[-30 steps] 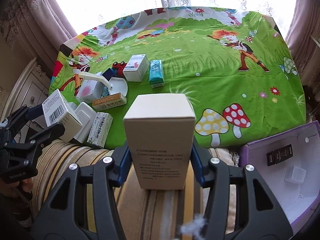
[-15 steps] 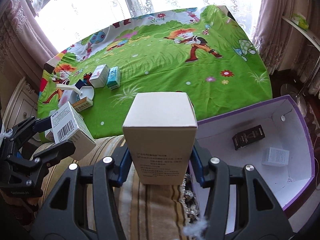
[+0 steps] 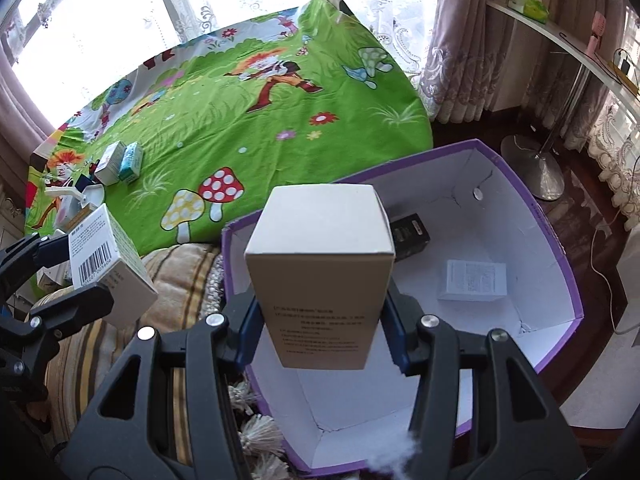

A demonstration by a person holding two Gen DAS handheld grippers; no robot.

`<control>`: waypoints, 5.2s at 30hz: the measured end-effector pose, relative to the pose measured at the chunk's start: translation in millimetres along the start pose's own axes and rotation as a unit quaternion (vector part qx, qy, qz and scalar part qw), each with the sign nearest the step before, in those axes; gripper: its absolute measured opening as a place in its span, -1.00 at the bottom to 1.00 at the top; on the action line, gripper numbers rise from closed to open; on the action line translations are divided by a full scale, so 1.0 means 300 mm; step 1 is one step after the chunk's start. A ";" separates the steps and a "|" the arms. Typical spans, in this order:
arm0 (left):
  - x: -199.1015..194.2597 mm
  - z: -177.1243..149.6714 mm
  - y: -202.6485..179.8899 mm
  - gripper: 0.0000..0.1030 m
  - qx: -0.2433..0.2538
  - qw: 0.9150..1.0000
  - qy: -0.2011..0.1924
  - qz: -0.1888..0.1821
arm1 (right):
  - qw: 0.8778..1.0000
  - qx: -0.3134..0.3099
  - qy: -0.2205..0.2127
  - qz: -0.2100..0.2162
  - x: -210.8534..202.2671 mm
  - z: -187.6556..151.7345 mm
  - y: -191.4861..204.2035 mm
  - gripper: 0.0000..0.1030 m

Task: Organize rigid objects
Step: 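Carry both boxes into the purple-rimmed storage box and open both tools, then move both open tools back over the box pile, then grasp the small white cube box with the left tool while the right tool grasps the blue-logo medicine box, then carry both held boxes over the purple-rimmed storage box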

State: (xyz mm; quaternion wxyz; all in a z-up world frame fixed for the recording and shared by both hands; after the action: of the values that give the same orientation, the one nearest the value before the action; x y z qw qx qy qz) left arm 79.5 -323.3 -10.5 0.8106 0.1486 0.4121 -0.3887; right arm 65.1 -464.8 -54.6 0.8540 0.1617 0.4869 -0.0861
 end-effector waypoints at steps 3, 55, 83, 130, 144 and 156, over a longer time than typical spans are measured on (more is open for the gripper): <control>0.026 0.029 -0.038 0.39 0.012 1.000 0.000 -0.003 | 1.000 0.007 0.003 -0.009 0.001 -0.007 -0.052 0.09; -0.273 -0.100 0.322 0.59 -0.173 0.971 -0.148 0.071 | 0.995 -0.075 -0.064 0.029 -0.145 0.015 0.277 0.70; -0.516 -0.655 0.723 0.59 -0.293 0.944 -0.066 0.135 | 0.976 -0.191 0.014 0.103 -0.062 -0.185 0.740 0.70; -0.371 -0.767 0.920 0.01 -0.116 0.977 0.097 0.149 | 0.951 -0.237 0.174 0.094 0.369 -0.352 1.305 -0.27; -0.501 -0.813 0.886 -0.07 -0.182 0.964 0.066 0.179 | 0.957 -0.216 0.137 0.133 0.227 -0.304 1.195 -0.28; -0.507 -0.684 0.728 -0.08 -0.186 0.970 0.017 0.154 | 0.962 -0.197 0.099 0.158 0.068 -0.268 1.027 -0.28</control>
State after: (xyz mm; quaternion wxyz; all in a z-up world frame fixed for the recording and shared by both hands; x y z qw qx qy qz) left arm 76.0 11.8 -35.1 0.8669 0.0635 0.4629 -0.1734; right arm 104.8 -148.1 -50.9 0.8194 0.0726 0.5443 0.1643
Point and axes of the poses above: each gripper's, at about its wrist camera, not at the fingertips, and x roughly the way its jaws point, y to its left, z to its top, the point moved 8 cm from there along x, roughly the way its jaws point, and after that the axes turned 10 degrees about x, right-handed, at the moved point
